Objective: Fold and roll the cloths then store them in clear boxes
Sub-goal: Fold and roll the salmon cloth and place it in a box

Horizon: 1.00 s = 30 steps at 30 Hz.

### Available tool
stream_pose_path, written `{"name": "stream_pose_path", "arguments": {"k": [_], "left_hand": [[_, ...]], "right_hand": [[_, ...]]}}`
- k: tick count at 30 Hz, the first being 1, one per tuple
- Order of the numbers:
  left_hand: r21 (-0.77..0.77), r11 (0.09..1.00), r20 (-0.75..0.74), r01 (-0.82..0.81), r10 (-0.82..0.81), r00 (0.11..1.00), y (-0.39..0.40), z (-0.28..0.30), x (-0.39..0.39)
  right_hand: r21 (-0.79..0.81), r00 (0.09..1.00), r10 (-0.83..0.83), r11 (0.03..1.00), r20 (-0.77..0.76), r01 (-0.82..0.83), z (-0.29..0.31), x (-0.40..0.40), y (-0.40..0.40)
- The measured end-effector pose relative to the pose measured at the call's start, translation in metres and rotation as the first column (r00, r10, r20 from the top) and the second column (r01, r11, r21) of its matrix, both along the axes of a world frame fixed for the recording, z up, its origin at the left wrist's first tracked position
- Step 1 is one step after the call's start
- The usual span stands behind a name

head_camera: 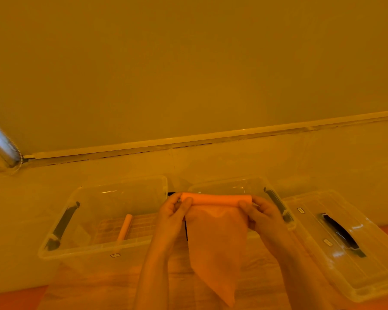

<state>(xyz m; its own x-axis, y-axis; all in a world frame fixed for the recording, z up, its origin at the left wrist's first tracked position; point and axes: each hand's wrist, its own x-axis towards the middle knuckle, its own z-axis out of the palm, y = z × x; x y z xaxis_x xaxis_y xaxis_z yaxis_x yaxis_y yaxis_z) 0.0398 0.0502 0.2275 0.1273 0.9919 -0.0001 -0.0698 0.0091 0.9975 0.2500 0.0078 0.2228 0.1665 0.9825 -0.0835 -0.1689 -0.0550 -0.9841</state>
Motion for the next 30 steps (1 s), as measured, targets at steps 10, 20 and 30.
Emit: {"name": "stream_pose_path", "arguments": {"k": [10, 20, 30], "left_hand": [[-0.038, 0.999, 0.158, -0.004, 0.010, 0.987, 0.001, -0.001, -0.001], [-0.022, 0.997, 0.015, -0.076, 0.076, 0.997, 0.000, -0.001, 0.001], [-0.036, 0.999, 0.112, 0.034, -0.030, 0.993, -0.004, -0.001, -0.001]], "right_hand": [[-0.009, 0.997, -0.073, 0.997, 0.027, 0.073, 0.004, -0.007, -0.001], [-0.004, 0.999, 0.027, 1.000, 0.042, -0.026, 0.000, -0.002, -0.003], [0.042, 0.998, 0.038, 0.998, 0.053, -0.041, 0.000, 0.003, -0.009]]}}
